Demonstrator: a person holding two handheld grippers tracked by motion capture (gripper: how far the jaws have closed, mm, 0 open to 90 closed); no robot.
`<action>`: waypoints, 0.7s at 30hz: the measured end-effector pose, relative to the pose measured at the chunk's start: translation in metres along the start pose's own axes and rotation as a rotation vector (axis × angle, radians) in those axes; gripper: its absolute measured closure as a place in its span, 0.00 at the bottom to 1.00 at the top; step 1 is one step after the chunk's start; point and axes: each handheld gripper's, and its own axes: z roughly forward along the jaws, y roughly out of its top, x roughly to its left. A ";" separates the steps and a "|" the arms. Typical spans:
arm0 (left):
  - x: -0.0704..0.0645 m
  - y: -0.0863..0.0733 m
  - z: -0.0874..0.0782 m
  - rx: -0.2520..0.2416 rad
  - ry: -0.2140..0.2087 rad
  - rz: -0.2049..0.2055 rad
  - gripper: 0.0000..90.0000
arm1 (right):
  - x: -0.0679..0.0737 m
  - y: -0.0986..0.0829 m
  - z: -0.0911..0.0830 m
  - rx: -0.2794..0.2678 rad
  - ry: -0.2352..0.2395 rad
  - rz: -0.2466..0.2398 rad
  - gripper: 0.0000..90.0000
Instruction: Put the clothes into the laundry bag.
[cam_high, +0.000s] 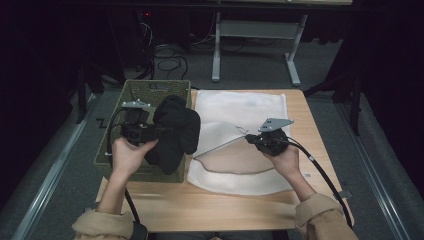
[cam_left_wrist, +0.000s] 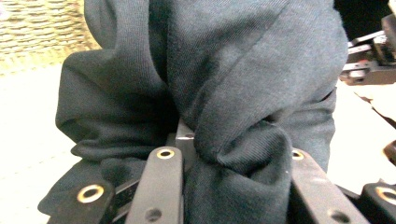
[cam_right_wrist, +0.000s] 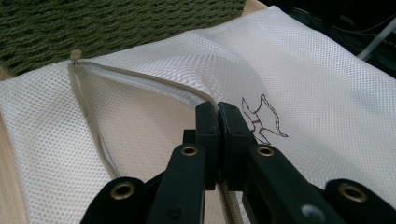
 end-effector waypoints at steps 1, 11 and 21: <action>-0.002 0.000 0.000 -0.001 -0.004 0.005 0.80 | 0.000 0.000 0.000 0.000 -0.001 0.001 0.99; -0.019 0.002 0.006 0.015 -0.027 0.066 0.80 | 0.000 0.000 0.002 0.001 -0.001 0.004 0.99; -0.036 0.004 0.010 0.002 -0.079 0.103 0.80 | 0.000 0.000 0.002 0.002 -0.003 -0.001 0.99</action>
